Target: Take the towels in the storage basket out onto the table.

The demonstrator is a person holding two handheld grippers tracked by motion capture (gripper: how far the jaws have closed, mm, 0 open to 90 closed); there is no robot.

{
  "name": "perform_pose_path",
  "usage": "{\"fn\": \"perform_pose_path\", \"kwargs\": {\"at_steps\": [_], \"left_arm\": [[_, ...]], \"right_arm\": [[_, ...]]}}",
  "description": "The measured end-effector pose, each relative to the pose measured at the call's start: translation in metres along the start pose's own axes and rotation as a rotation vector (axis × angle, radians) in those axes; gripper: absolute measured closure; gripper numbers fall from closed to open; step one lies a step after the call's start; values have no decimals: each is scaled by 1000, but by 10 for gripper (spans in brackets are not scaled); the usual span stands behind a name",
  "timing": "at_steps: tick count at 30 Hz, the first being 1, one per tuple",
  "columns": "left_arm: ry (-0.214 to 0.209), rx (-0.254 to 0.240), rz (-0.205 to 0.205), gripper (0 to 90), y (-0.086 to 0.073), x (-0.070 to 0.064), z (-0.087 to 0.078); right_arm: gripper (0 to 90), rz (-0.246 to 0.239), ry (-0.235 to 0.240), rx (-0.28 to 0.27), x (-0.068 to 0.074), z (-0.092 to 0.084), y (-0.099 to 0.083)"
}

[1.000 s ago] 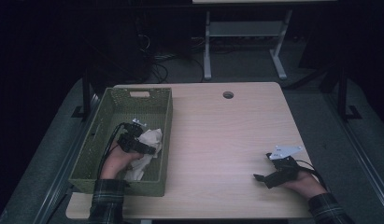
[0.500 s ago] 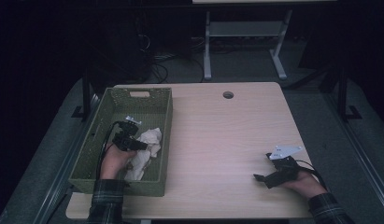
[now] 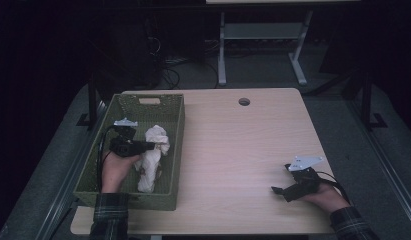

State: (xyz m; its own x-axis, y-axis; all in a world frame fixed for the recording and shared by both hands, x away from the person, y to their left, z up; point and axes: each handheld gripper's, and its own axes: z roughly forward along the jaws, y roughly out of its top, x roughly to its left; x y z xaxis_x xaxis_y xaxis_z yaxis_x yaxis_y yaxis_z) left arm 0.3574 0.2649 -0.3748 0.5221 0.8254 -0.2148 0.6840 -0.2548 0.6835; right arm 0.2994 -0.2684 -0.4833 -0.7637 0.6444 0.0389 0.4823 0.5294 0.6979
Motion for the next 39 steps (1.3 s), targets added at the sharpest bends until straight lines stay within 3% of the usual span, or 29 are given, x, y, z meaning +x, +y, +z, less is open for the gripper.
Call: {"fn": "perform_pose_path", "kwargs": {"at_steps": [10,15,21,30,39], "left_arm": [[-68,-90,5,795,6,-4,-20],[-93,-132,30,791,12,-9,-32],[-107,-156,72,792,21,-20,-40],[-117,-168,102,792,35,-28,-45],[-173,-234,137,792,60,-41,-64]], "right_arm": [[0,0,0,0,0,0,0],[0,1,0,0,0,0,0],[0,0,0,0,0,0,0],[0,0,0,-1,0,0,0],[0,1,0,0,0,0,0]]}}
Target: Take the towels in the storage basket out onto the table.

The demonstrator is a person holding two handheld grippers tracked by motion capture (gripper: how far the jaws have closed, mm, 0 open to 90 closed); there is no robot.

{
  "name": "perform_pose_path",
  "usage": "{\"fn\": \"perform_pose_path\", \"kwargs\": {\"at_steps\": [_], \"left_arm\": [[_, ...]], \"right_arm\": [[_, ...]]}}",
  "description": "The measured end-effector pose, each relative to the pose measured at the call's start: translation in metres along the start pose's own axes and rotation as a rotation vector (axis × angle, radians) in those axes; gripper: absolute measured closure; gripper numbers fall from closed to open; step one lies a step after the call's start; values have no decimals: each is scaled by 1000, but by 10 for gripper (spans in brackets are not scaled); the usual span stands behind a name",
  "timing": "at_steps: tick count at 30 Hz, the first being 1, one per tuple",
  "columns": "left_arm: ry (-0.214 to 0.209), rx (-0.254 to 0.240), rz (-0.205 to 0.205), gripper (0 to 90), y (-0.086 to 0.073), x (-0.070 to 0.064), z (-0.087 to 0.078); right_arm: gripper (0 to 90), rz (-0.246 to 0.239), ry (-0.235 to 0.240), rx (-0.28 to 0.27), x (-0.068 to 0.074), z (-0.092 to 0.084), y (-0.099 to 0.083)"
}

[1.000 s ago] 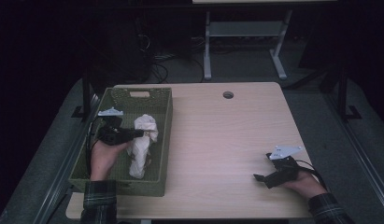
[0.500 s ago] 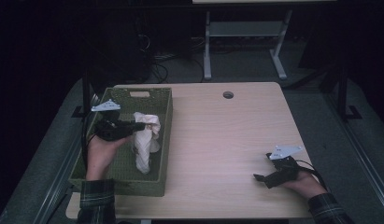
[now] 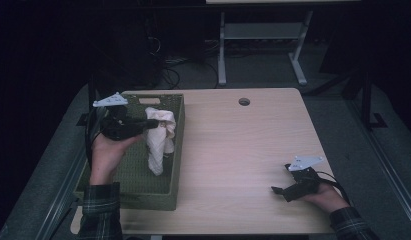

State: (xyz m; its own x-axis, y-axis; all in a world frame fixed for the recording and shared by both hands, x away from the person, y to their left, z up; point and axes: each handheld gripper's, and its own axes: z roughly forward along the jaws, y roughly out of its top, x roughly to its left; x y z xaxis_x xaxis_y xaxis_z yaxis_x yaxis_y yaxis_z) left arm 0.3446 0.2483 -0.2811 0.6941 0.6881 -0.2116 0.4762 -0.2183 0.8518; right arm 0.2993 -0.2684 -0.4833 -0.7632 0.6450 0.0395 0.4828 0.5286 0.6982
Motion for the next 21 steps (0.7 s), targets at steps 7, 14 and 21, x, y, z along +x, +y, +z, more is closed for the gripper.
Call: {"fn": "perform_pose_path", "kwargs": {"at_steps": [7,14,21], "left_arm": [[-33,-35,26,791,17,-11,0],[-86,-62,68,792,41,-29,5],[-128,-88,92,794,56,-43,18]], "right_arm": [[0,0,0,0,0,0,0],[0,-1,0,0,0,0,0],[0,-1,0,0,0,0,0]]}}
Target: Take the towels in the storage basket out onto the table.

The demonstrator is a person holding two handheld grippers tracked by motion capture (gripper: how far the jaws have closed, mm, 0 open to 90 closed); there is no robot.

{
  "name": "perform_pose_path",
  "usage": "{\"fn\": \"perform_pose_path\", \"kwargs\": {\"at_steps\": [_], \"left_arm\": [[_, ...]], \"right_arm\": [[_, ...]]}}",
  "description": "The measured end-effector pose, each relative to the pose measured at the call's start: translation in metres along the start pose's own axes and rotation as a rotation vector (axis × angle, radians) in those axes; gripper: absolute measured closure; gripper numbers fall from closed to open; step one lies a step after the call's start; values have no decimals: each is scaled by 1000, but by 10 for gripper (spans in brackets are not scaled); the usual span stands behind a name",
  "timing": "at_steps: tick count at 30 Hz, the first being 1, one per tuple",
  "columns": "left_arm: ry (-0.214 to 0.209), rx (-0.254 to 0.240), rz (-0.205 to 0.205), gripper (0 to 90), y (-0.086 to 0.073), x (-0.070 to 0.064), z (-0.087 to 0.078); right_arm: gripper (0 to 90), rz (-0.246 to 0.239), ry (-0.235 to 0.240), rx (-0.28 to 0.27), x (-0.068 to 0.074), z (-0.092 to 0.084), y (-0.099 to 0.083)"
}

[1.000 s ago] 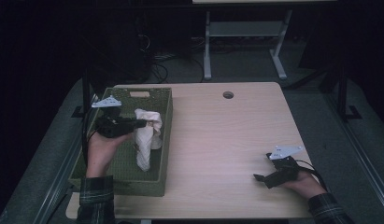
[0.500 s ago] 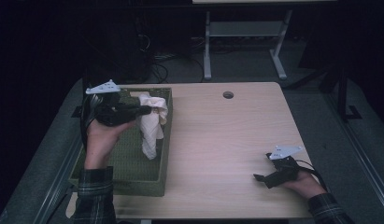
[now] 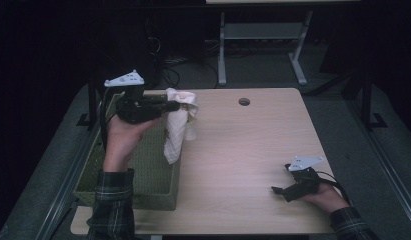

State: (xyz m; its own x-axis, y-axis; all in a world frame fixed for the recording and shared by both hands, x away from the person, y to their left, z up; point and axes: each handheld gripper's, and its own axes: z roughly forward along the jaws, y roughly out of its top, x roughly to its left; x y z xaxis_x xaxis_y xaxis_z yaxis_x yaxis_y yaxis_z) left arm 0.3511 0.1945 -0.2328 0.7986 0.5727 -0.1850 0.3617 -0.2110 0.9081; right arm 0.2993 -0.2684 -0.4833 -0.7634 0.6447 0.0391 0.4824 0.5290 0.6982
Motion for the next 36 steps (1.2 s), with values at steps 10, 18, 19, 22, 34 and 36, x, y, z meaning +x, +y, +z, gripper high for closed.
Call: {"fn": "perform_pose_path", "kwargs": {"at_steps": [10,18,19,22,34,36], "left_arm": [[-85,-22,29,800,14,-19,28],[-138,-10,44,800,19,-32,55],[-147,-10,41,800,19,-34,59],[-164,-5,45,800,19,-38,68],[-238,48,54,808,8,-54,120],[-246,64,47,809,1,-56,128]], "right_arm": [[0,0,0,0,0,0,0],[0,0,0,0,0,0,0],[0,0,0,0,0,0,0],[0,0,0,0,0,0,0],[0,2,-1,0,0,0,0],[0,4,-1,0,0,0,0]]}}
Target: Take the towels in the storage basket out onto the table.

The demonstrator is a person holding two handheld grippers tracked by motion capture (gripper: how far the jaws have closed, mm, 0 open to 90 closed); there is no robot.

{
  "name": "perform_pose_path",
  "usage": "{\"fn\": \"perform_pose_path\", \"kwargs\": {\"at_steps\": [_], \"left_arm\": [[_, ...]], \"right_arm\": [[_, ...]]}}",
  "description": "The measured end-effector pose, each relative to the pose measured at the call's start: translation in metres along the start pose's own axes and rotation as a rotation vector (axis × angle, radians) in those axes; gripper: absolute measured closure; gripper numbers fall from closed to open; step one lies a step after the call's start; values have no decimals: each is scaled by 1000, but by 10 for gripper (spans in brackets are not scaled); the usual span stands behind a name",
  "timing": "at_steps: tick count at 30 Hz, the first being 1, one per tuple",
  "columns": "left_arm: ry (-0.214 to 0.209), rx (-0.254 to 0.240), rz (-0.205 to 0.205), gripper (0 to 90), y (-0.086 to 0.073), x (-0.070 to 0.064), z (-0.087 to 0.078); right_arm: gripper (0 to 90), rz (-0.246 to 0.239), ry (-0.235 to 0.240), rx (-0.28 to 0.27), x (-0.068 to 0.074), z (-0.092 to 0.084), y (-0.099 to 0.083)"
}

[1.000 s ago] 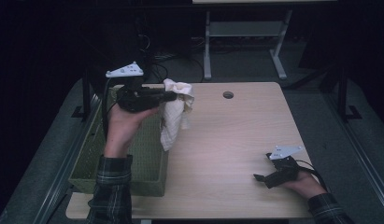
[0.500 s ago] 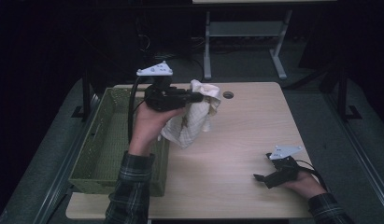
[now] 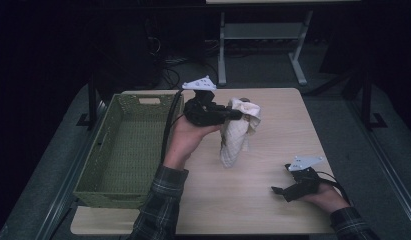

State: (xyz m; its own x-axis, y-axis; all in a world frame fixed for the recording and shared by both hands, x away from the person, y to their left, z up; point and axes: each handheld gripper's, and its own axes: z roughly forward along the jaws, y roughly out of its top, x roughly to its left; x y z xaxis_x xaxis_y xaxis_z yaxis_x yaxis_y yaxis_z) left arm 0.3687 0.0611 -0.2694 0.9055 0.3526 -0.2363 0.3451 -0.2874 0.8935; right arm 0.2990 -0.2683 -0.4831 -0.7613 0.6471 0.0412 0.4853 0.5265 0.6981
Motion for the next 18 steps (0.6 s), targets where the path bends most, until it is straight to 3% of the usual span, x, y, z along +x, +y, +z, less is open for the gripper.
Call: {"fn": "perform_pose_path", "kwargs": {"at_steps": [3,10,18], "left_arm": [[-14,20,-5,809,-13,2,15],[12,78,6,807,-33,6,38],[15,119,-13,802,-56,9,61]], "right_arm": [[0,1,2,0,0,0,0],[0,1,2,0,0,0,0],[0,1,3,0,0,0,0]]}}
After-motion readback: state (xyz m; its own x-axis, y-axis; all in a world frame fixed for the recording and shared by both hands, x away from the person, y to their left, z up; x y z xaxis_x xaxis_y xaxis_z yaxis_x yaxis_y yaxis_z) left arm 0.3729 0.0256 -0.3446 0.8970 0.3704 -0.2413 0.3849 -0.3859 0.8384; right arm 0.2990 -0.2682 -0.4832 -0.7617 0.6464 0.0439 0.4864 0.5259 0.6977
